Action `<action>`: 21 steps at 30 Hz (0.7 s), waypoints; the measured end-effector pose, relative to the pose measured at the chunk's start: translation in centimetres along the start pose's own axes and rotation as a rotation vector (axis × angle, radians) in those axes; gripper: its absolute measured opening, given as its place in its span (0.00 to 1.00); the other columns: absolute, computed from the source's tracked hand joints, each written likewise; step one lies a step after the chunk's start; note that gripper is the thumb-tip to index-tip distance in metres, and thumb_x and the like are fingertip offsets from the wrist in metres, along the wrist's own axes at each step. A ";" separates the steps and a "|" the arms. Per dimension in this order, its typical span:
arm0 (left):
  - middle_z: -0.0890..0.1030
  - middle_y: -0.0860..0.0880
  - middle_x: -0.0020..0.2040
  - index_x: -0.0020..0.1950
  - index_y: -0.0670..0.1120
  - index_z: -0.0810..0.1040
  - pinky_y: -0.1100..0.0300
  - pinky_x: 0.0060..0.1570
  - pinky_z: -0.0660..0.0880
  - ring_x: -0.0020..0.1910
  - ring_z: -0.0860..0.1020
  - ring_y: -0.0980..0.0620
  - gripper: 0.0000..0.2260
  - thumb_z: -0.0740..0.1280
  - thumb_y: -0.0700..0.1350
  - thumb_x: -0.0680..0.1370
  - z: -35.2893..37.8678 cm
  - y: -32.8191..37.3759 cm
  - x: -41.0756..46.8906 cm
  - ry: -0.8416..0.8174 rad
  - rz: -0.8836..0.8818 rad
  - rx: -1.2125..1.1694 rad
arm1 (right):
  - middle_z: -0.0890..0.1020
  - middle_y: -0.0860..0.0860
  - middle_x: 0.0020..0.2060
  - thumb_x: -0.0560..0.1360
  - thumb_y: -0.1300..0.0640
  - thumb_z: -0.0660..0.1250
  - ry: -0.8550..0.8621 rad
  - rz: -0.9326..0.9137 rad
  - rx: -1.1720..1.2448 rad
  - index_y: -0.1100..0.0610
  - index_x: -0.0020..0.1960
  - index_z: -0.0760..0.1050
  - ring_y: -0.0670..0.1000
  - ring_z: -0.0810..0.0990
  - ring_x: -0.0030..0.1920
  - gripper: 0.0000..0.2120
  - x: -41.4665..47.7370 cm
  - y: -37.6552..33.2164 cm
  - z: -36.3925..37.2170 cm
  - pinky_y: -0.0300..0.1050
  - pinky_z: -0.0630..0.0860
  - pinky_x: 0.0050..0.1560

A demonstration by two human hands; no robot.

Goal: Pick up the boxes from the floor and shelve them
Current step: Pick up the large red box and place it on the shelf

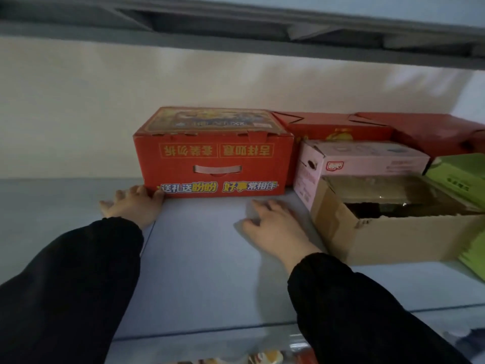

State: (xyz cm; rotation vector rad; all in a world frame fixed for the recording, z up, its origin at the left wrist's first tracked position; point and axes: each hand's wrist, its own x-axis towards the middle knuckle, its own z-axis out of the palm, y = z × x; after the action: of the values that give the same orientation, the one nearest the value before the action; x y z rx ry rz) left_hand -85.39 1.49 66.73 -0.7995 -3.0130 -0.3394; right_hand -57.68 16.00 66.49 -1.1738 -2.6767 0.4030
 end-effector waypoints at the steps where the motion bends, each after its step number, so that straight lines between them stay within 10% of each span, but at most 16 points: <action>1: 0.66 0.46 0.78 0.76 0.52 0.67 0.32 0.72 0.54 0.78 0.61 0.40 0.32 0.45 0.67 0.79 0.1 0.0 -0.1 -0.002 0.000 -0.003 | 0.60 0.57 0.80 0.78 0.35 0.55 -0.003 0.001 -0.015 0.47 0.81 0.59 0.59 0.58 0.79 0.34 -0.1 0.0 0.0 0.54 0.55 0.78; 14: 0.52 0.51 0.83 0.82 0.55 0.52 0.33 0.75 0.47 0.81 0.49 0.41 0.32 0.45 0.65 0.79 -0.8 0.4 -8.9 -0.137 0.018 0.075 | 0.77 0.59 0.56 0.79 0.48 0.57 0.120 0.044 -0.034 0.57 0.59 0.74 0.62 0.76 0.58 0.17 -2.7 -1.6 -1.3 0.51 0.71 0.52; 21: 0.46 0.46 0.84 0.83 0.51 0.47 0.33 0.75 0.45 0.81 0.45 0.38 0.30 0.45 0.61 0.82 -3.3 2.4 -21.2 -0.249 0.174 0.150 | 0.71 0.56 0.70 0.80 0.44 0.52 -0.015 0.078 -0.111 0.54 0.72 0.68 0.58 0.68 0.71 0.25 -10.4 -3.1 -0.9 0.61 0.63 0.70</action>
State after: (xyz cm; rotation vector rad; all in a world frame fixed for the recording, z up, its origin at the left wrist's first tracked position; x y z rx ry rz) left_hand -65.98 -7.57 69.12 -1.1573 -3.1090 -0.0111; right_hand -52.59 6.43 67.63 -1.3147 -2.7034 0.2792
